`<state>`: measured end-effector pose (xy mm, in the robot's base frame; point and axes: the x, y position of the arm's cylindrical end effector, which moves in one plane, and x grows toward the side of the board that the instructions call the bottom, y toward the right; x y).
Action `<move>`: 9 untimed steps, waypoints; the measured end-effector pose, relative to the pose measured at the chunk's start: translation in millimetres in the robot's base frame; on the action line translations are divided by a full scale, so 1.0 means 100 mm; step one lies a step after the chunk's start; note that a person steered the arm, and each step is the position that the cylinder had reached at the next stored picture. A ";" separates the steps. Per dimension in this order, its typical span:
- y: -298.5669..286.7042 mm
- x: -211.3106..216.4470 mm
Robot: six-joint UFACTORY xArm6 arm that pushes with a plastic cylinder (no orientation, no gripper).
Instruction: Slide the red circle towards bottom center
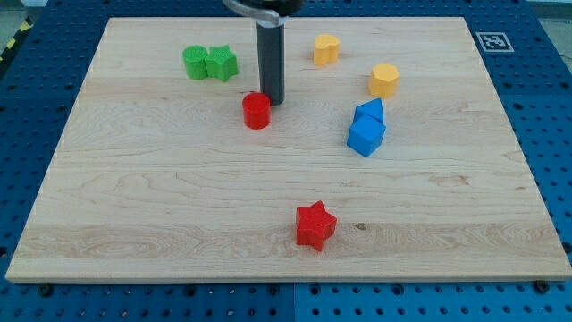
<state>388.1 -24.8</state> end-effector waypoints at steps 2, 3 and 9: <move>-0.02 0.36; -0.07 0.26; -0.50 0.71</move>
